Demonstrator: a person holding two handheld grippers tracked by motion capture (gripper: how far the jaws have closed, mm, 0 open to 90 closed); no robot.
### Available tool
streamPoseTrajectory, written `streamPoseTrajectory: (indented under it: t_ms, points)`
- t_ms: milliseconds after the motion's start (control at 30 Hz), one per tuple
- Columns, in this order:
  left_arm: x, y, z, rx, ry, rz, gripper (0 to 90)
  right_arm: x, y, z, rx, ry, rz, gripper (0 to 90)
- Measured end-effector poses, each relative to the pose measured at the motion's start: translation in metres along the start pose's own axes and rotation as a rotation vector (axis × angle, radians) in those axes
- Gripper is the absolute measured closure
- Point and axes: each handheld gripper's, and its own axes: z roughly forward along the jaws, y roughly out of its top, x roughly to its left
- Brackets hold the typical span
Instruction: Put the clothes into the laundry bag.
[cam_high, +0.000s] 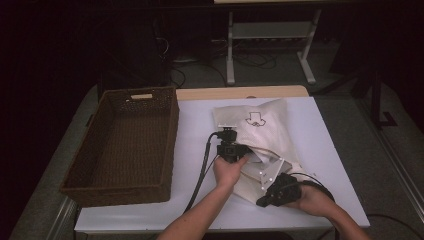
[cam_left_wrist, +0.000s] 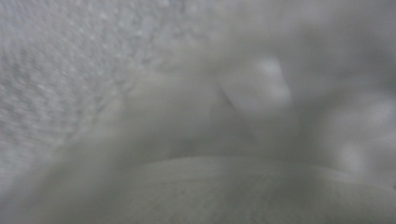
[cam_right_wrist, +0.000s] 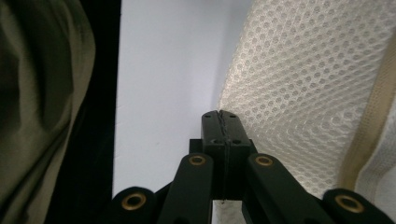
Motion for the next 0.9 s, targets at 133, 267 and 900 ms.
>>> streamPoseTrajectory:
  t_ms: [133,267,900]
  points:
    - [0.002,-0.003,-0.005,0.025,-0.018,0.025,82.5,-0.006,0.003,-0.009,-0.052,0.008,0.057,81.7]
    - [0.002,-0.007,-0.012,0.043,-0.041,0.046,77.9,-0.004,0.007,-0.029,-0.128,-0.038,0.066,75.6]
    - [-0.016,-0.030,-0.043,0.124,-0.145,0.139,59.7,-0.025,0.027,-0.110,-0.251,-0.345,0.073,56.6]
